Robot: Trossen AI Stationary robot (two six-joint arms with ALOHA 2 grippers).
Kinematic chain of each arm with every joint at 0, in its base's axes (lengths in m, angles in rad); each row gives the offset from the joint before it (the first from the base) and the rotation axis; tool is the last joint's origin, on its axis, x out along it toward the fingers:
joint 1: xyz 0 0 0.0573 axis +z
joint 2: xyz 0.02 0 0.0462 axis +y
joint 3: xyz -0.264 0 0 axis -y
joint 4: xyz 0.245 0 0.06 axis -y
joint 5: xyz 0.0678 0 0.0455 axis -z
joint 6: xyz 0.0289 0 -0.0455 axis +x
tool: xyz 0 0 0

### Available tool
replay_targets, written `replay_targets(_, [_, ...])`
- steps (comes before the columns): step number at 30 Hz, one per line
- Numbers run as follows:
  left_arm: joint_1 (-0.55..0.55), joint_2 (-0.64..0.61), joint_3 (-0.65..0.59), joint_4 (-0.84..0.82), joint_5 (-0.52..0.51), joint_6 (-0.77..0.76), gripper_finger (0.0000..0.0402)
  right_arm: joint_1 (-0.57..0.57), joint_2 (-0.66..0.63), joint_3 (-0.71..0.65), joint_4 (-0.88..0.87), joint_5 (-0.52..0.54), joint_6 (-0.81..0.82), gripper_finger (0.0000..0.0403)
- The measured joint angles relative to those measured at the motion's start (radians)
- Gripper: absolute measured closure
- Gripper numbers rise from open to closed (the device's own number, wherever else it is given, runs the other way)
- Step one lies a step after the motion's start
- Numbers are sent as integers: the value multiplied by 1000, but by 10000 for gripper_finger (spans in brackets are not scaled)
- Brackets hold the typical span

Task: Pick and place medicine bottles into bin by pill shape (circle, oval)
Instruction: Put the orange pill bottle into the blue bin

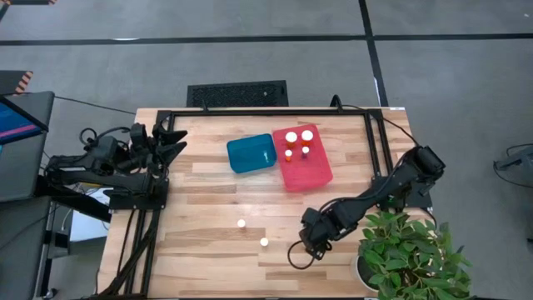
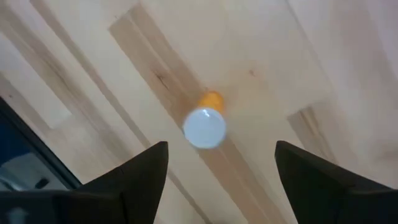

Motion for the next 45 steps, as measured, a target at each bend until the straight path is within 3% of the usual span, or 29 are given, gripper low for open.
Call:
replay_targets(20, [0,0,0,-6,-1,-1,142,8,0,-144,211,0,31,103])
replay_targets(25, [0,0,0,-6,-2,-1,142,8,0,-145,208,0,27,143])
replay_targets(35, [0,0,0,-15,-3,-2,142,5,0,-143,210,-1,18,304])
replay_targets(40, [0,0,0,-15,-2,-2,142,-5,-2,-115,205,2,-8,308])
replay_targets(45, [0,0,0,-14,-1,-2,142,-71,-3,-23,124,15,-109,283])
